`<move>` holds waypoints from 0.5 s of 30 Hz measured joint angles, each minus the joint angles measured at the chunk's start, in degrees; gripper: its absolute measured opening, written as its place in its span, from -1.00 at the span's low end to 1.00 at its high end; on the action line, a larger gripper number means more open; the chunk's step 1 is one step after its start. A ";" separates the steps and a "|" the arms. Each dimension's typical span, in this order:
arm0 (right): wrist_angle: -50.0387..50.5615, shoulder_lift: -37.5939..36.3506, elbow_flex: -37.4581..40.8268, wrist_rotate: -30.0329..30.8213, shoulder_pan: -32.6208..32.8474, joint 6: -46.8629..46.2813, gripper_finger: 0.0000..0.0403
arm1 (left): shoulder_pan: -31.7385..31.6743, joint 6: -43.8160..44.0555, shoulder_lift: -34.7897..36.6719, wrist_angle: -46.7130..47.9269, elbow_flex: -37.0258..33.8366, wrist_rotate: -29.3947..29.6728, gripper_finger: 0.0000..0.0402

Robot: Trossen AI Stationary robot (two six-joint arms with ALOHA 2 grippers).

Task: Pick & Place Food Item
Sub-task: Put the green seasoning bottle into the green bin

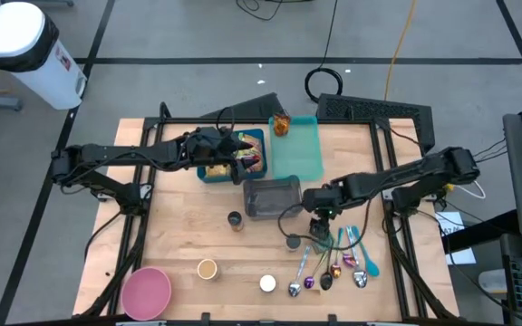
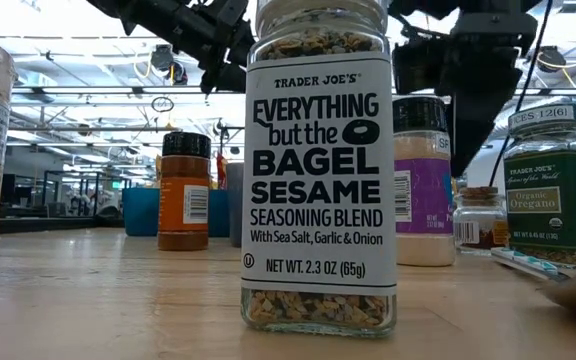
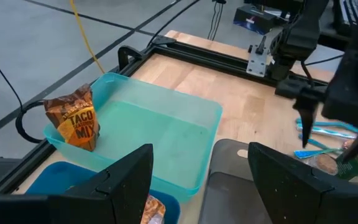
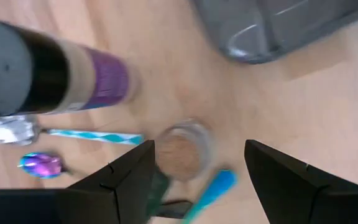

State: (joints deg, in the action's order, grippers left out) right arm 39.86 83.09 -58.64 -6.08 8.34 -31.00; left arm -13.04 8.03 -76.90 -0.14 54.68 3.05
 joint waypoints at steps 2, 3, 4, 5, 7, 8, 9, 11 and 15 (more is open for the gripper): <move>0.37 1.12 -0.01 -0.41 0.00 -0.07 0.21 | 0.00 0.00 0.00 -0.02 0.00 0.00 0.35; 0.52 1.67 -0.01 -1.07 0.00 -0.11 0.21 | 0.00 -0.02 0.00 -0.02 0.00 0.02 0.35; 0.24 2.28 -0.01 -1.98 -0.02 -0.19 0.21 | 0.00 -0.02 0.00 -0.02 0.00 0.01 0.35; -0.15 2.93 -0.01 -2.76 -0.05 -0.27 0.21 | 0.00 -0.02 0.00 -0.04 0.00 0.02 0.35; -0.07 4.03 -0.01 -3.18 -0.02 -0.36 0.20 | -0.01 -0.02 0.00 -0.04 0.00 0.02 0.35; -0.20 4.57 -0.01 -3.30 0.00 -0.16 0.20 | -0.02 -0.02 0.00 -0.04 0.00 0.02 0.35; -0.57 4.95 -0.01 -3.85 0.02 0.00 0.20 | -0.02 -0.02 0.00 -0.04 0.00 0.02 0.35; -0.71 5.12 -0.01 -4.67 0.12 -0.01 0.20 | -0.02 -0.02 0.00 -0.04 0.00 0.02 0.35; -2.51 5.01 -0.01 -4.52 0.31 -0.24 0.20 | -0.02 -0.04 0.00 -0.07 0.00 0.04 0.35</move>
State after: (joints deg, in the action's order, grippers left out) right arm 37.34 88.10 -58.65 -10.60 8.64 -31.23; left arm -13.06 7.99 -76.90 -0.21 54.68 3.09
